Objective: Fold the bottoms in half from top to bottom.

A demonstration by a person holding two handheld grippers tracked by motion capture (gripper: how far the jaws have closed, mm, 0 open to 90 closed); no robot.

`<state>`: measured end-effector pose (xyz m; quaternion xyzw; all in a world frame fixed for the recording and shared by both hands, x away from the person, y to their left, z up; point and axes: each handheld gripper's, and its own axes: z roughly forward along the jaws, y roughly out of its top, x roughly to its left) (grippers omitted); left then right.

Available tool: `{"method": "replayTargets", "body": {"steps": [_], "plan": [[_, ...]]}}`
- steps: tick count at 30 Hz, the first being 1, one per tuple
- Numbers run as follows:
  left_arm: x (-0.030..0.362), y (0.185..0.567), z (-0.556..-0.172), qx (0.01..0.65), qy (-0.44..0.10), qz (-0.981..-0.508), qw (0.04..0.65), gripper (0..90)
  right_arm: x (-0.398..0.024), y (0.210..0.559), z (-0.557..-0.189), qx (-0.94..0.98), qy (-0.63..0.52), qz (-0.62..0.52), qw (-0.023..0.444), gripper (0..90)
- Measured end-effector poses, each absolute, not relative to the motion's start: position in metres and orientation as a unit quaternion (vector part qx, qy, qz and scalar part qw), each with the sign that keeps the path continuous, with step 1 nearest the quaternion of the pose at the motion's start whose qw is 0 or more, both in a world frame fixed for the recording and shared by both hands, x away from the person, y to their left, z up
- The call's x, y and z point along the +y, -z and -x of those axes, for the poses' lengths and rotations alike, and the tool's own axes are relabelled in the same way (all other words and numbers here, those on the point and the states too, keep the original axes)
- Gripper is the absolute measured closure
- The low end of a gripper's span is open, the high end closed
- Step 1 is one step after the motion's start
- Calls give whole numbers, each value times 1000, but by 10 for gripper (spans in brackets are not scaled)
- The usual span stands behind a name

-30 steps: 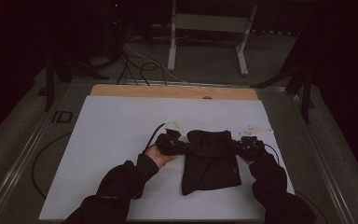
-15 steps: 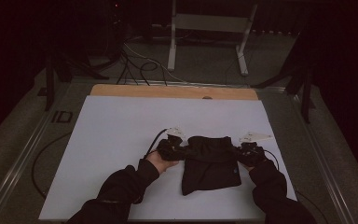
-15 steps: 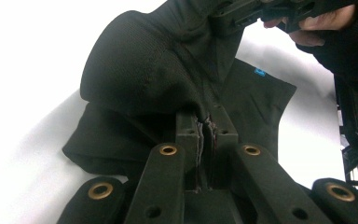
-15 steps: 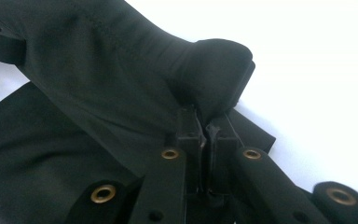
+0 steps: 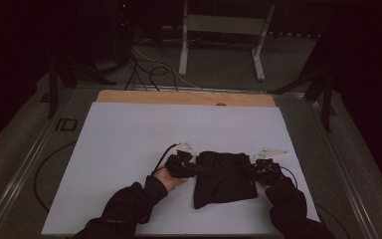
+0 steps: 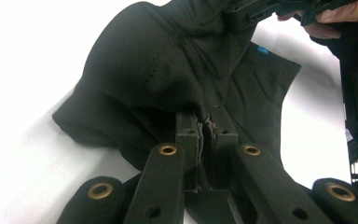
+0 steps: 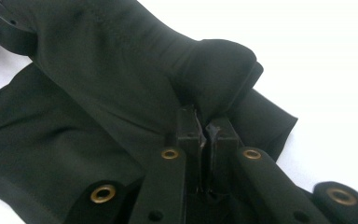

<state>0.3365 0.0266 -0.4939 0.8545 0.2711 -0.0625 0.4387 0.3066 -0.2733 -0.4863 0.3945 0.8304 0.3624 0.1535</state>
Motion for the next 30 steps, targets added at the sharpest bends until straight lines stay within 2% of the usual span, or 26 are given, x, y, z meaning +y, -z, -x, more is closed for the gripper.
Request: {"method": "replayTargets", "body": {"steps": [5,11,30], "plan": [[28,497,-331,268,63,-858,433,860,-274,490,-304,828,-365,-402,142,863],[31,506,-329,274,77,-856,432,858,-269,497,-299,840,-340,-394,155,861],[35,510,-325,272,78,-860,425,856,-270,504,-287,837,-345,-401,139,859]]}}
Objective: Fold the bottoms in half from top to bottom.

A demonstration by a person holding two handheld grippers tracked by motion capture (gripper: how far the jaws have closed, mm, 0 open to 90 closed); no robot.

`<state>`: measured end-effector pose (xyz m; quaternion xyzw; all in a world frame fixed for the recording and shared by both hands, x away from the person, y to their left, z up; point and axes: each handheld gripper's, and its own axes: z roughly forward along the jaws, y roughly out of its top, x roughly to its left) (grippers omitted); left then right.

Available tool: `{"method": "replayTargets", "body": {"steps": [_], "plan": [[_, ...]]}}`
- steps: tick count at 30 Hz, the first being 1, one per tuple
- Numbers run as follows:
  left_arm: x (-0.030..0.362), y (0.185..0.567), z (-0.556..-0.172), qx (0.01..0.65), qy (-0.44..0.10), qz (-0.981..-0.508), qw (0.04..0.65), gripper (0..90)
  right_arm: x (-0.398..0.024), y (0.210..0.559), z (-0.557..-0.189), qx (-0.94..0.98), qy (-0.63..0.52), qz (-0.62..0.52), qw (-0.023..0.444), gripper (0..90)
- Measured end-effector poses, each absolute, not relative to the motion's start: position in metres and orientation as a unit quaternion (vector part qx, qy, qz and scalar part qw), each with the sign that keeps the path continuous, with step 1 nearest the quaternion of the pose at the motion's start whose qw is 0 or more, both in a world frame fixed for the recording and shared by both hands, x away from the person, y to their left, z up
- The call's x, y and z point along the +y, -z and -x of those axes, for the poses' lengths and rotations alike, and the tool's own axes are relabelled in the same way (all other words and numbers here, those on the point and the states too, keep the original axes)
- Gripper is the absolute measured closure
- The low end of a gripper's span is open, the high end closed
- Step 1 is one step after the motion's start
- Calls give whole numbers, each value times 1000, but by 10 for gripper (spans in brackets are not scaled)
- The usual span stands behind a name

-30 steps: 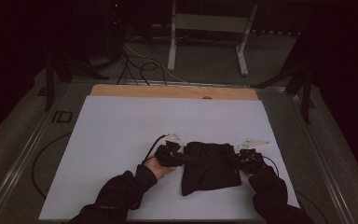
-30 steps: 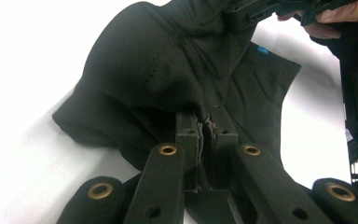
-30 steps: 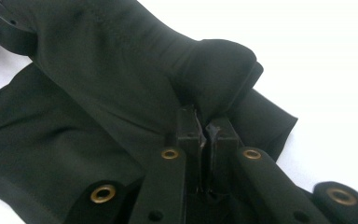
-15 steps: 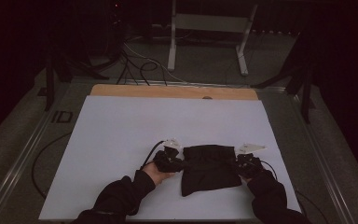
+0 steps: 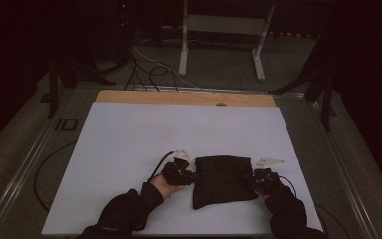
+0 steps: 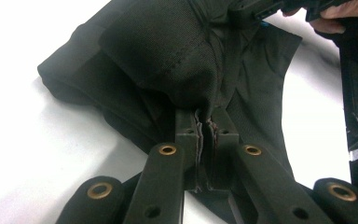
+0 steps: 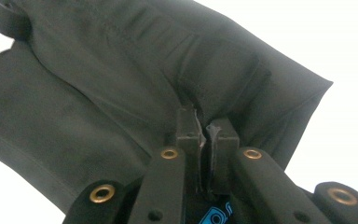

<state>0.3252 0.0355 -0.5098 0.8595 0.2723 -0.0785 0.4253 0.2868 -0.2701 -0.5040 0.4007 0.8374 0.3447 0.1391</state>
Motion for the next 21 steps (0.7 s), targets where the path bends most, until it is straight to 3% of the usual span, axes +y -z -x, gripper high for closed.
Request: {"method": "replayTargets", "body": {"steps": [16,21], "plan": [[35,515,-323,276,80,-859,424,841,-272,510,-289,838,-350,-393,143,829],[34,511,-322,279,83,-858,423,782,-273,510,-290,835,-355,-399,133,770]]}}
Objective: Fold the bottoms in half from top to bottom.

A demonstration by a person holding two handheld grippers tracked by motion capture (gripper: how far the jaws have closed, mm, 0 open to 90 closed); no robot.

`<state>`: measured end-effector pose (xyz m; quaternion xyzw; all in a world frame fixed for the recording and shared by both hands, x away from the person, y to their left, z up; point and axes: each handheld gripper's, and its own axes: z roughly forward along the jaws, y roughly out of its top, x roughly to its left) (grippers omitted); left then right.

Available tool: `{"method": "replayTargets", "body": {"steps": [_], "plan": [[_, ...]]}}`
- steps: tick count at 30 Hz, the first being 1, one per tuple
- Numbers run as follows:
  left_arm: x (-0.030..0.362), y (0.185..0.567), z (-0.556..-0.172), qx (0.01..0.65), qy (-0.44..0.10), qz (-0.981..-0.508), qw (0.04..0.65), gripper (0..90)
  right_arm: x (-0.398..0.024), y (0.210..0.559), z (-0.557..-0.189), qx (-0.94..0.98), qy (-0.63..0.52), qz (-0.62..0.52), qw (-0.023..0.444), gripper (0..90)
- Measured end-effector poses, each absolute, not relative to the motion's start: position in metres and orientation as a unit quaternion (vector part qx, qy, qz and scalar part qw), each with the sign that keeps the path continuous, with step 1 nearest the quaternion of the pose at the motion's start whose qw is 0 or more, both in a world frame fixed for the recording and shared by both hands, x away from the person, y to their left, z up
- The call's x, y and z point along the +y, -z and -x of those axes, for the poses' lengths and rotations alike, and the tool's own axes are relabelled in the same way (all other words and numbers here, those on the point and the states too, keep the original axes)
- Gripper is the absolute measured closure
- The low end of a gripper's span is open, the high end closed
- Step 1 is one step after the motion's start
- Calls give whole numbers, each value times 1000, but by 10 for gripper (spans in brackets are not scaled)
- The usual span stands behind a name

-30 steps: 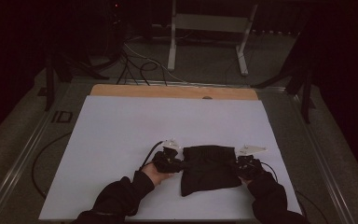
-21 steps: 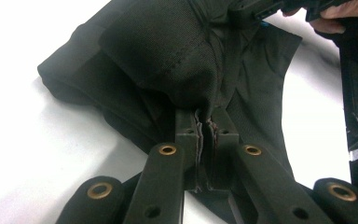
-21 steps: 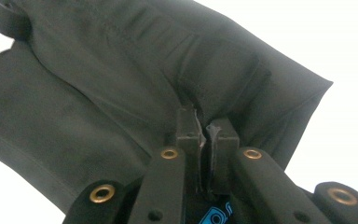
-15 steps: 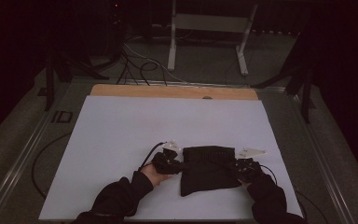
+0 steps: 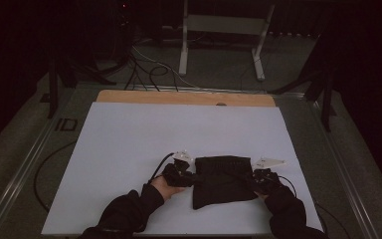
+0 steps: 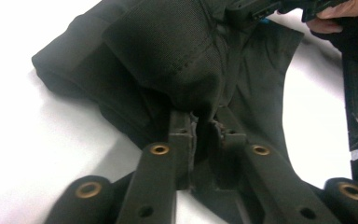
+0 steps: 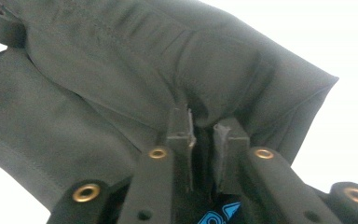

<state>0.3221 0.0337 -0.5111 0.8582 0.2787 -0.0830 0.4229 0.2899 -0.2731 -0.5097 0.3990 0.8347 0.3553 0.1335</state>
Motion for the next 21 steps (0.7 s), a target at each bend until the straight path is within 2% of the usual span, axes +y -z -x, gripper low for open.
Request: {"method": "replayTargets", "body": {"steps": [3,6,12,15,16,21], "plan": [[34,506,-321,276,82,-858,426,710,-273,507,-290,834,-356,-402,125,695],[37,496,-318,273,81,-855,433,657,-273,500,-289,835,-354,-400,134,676],[56,473,-318,276,64,-852,441,650,-279,475,-284,831,-359,-389,167,656],[63,467,-322,287,52,-846,447,659,-285,462,-287,820,-375,-397,171,647],[63,467,-322,287,52,-846,447,695,-285,462,-287,820,-375,-397,171,647],[64,467,-335,312,22,-840,442,803,-291,453,-301,817,-365,-399,201,780]]}}
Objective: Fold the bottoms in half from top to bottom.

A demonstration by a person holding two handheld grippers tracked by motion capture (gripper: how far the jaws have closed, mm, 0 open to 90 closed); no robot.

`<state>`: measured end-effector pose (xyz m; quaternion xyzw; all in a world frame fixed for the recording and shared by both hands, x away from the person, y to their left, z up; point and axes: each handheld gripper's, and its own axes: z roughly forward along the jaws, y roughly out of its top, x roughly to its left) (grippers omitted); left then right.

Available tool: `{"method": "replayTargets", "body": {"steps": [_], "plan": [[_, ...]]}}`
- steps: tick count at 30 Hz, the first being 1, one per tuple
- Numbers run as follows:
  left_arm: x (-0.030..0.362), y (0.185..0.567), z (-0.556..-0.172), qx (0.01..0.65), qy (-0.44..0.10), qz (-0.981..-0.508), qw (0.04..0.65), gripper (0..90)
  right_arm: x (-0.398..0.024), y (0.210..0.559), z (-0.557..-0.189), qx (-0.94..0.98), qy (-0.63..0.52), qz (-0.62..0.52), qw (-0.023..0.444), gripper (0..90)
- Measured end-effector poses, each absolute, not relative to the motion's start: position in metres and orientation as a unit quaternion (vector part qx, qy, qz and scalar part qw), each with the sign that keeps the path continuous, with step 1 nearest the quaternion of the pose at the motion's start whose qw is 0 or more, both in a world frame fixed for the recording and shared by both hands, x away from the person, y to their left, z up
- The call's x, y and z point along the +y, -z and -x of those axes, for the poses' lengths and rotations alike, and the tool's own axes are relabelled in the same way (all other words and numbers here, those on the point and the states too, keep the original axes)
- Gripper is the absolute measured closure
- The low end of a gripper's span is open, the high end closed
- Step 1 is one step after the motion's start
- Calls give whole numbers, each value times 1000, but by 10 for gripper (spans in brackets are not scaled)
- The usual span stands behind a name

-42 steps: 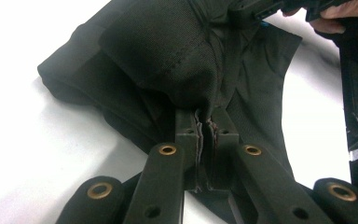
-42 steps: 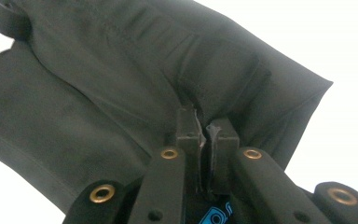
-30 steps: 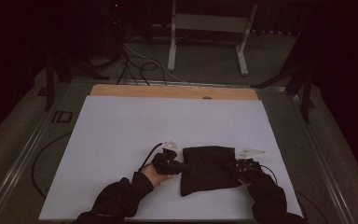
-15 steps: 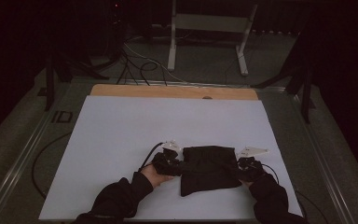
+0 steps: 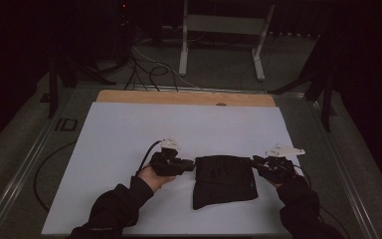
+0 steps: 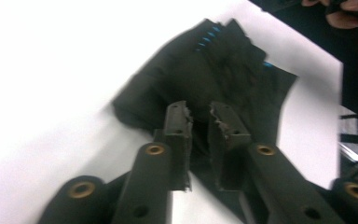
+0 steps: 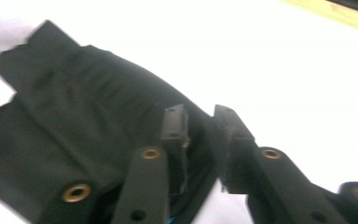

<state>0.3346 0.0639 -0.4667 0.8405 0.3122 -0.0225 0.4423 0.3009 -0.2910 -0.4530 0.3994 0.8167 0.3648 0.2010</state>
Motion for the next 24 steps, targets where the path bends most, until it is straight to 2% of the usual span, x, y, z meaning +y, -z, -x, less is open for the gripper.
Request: {"method": "replayTargets", "body": {"steps": [4,6,24], "plan": [[58,475,-346,322,15,-845,427,866,-291,459,-314,825,-346,-397,205,897],[55,480,-351,329,13,-845,422,891,-290,463,-320,829,-337,-395,207,899],[31,510,-362,332,49,-850,405,893,-287,505,-351,834,-313,-425,162,900]]}}
